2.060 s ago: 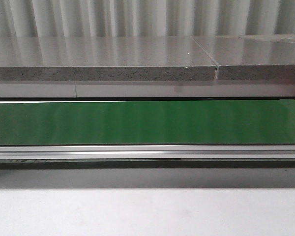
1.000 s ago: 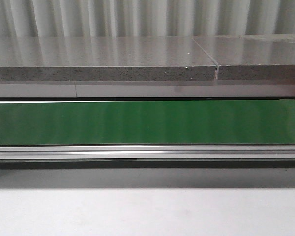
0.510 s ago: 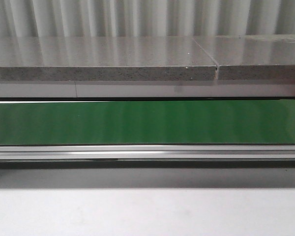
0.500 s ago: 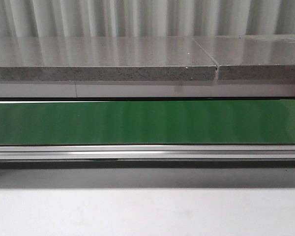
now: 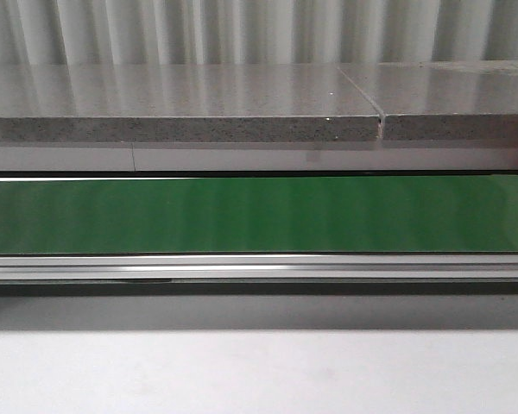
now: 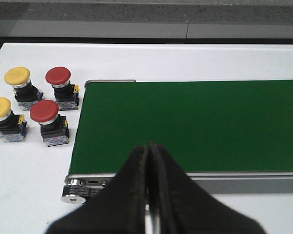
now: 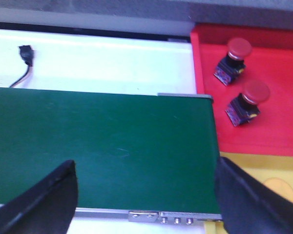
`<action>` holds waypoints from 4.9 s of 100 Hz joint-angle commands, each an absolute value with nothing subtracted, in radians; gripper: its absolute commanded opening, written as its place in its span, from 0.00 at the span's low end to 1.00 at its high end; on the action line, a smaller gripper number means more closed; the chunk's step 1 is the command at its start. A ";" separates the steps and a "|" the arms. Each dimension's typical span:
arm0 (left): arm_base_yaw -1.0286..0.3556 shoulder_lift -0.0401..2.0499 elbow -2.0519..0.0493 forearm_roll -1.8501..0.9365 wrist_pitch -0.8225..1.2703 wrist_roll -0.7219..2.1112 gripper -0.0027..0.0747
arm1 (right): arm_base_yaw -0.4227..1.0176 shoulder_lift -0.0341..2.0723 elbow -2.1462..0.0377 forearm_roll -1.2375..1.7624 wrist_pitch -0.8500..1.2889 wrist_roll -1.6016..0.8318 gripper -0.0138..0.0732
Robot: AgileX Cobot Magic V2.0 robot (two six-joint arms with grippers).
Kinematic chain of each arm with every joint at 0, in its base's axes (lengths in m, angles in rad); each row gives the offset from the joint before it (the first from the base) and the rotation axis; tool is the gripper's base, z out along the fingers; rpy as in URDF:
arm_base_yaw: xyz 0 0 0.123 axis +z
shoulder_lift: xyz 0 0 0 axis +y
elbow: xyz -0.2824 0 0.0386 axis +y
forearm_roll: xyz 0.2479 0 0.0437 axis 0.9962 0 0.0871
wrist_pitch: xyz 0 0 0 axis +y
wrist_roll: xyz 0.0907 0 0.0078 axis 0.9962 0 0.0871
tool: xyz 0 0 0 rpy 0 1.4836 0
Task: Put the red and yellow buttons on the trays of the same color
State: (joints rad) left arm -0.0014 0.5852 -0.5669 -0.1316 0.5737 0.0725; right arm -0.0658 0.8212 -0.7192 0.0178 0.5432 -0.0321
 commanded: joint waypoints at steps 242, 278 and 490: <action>0.227 0.897 -0.775 -0.150 0.529 -0.145 0.86 | -0.003 0.618 -0.621 0.007 0.476 -0.068 0.08; 0.341 1.309 -0.946 -0.217 0.548 -0.145 0.86 | -0.003 0.618 -0.621 0.007 0.477 -0.068 0.08; 0.341 1.508 -1.185 -0.237 0.647 0.000 0.01 | -0.003 0.618 -0.621 0.007 0.477 -0.068 0.08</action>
